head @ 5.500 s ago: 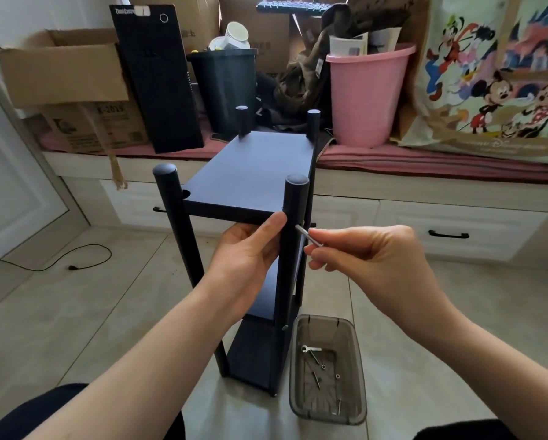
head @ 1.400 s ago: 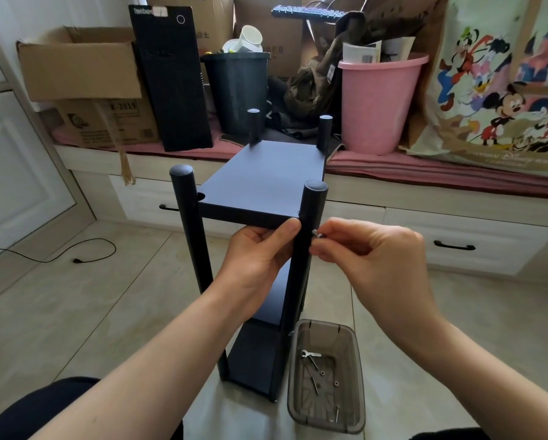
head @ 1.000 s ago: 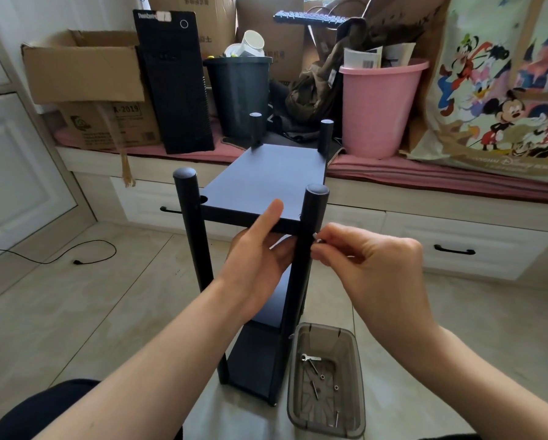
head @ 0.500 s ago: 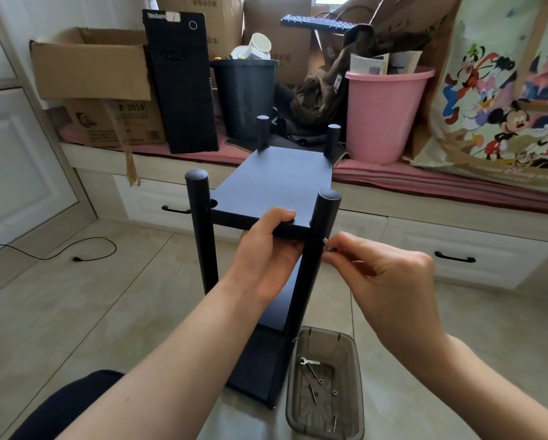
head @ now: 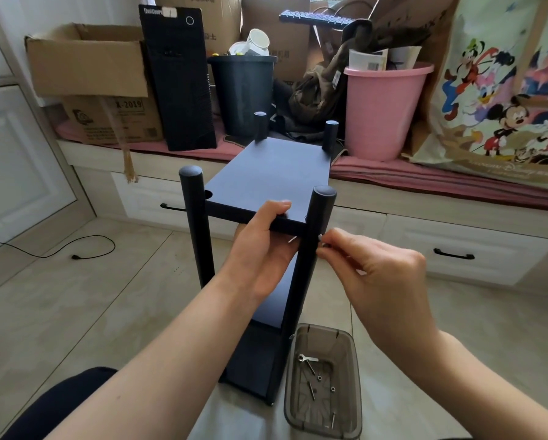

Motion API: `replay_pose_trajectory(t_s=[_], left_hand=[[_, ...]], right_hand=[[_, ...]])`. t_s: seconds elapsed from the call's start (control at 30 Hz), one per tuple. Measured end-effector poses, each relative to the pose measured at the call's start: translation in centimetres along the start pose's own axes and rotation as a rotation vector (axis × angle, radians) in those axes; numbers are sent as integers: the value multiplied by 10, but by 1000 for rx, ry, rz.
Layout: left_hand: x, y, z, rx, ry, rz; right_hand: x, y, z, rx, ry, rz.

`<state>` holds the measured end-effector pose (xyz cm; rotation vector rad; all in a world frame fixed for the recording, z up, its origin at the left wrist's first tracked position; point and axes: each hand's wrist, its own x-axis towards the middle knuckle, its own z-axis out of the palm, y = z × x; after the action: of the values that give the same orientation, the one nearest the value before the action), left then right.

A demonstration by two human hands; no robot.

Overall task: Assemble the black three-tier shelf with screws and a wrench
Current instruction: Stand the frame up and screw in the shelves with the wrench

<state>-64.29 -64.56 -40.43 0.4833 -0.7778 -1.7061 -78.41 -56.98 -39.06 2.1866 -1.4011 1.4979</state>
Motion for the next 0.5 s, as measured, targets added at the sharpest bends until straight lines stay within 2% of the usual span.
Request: replay_pose_trajectory(t_s=[0.03,0.17,0.37,0.5], left_hand=[[0,0,0,-3,1,0],[-1,0,0,25,0,-5],[-2,1,-1,27,-14,-15],[-3,3,-1,41,-16,-20]], right_hand=[[-1,1,1,0,6,-4],[0,3,0,246,-20,239],[0,-1,4,-70,21,0],[2,3,-2,-2,-11,-31]])
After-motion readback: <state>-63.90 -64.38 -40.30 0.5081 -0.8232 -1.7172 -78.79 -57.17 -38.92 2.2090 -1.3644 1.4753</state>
